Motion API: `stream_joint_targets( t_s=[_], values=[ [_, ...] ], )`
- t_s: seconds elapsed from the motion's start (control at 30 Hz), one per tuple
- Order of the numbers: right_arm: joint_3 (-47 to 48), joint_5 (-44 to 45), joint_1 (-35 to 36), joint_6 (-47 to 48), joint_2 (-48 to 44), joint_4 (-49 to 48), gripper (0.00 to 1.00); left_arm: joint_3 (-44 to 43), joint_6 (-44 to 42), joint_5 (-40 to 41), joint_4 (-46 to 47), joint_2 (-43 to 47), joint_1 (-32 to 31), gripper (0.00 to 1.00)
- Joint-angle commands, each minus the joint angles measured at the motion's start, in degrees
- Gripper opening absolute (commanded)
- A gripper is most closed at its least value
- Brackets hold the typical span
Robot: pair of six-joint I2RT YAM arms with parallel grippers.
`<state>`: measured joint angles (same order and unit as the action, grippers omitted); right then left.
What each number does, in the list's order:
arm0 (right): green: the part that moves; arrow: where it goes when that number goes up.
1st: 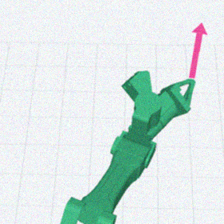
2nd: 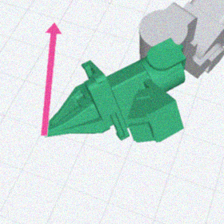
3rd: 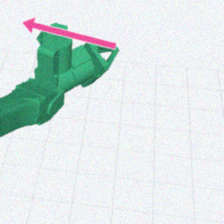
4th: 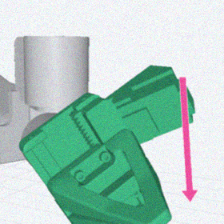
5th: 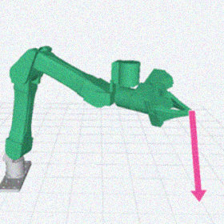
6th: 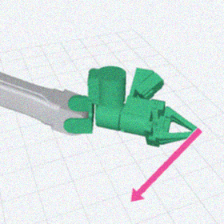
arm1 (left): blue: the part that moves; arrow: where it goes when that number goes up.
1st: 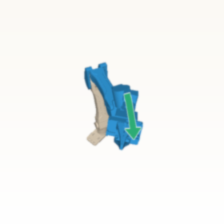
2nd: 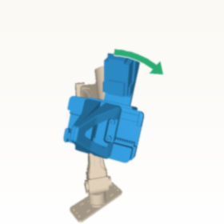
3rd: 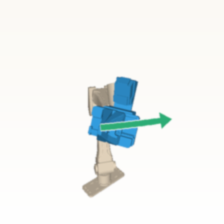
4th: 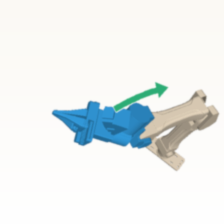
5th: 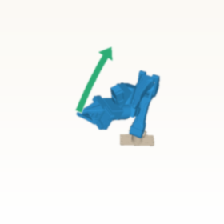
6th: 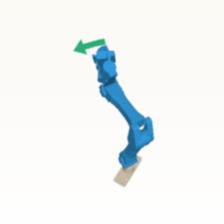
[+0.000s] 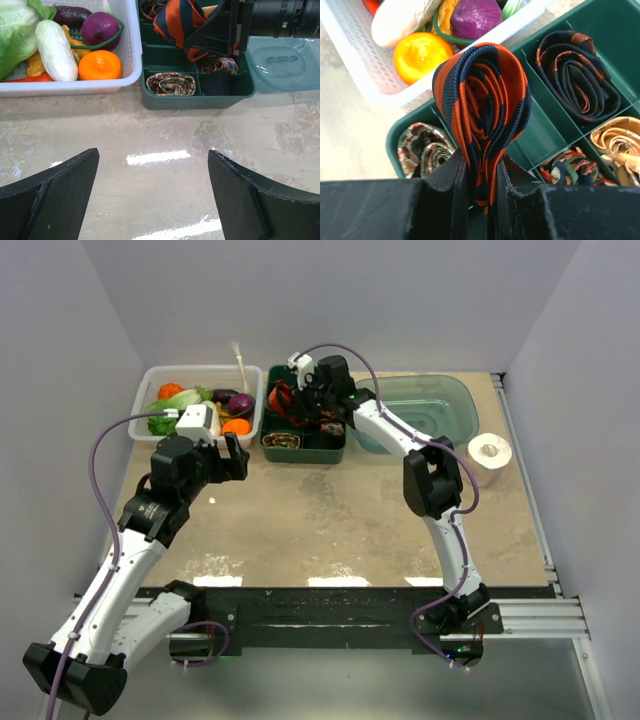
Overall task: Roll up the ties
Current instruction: Place the tie in the storage box.
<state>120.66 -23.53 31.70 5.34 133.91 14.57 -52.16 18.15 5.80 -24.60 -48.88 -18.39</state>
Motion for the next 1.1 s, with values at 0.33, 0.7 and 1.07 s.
stream_joint_targets(
  t_s=[0.33,0.7,1.07],
  values=[
    [-8.16,-3.28,0.03,10.91,-0.75,-13.16,0.05,3.65,-1.28,-1.41,4.21,0.63,1.87,0.96],
    [-4.03,1.38,1.69,14.17,3.11,-11.75,0.05,4.61,-1.28,-5.45,5.09,0.46,5.65,0.96],
    [-1.66,9.45,2.4,17.86,5.58,-6.84,0.04,4.88,-1.28,-6.86,5.35,0.28,6.53,0.95]
  ],
)
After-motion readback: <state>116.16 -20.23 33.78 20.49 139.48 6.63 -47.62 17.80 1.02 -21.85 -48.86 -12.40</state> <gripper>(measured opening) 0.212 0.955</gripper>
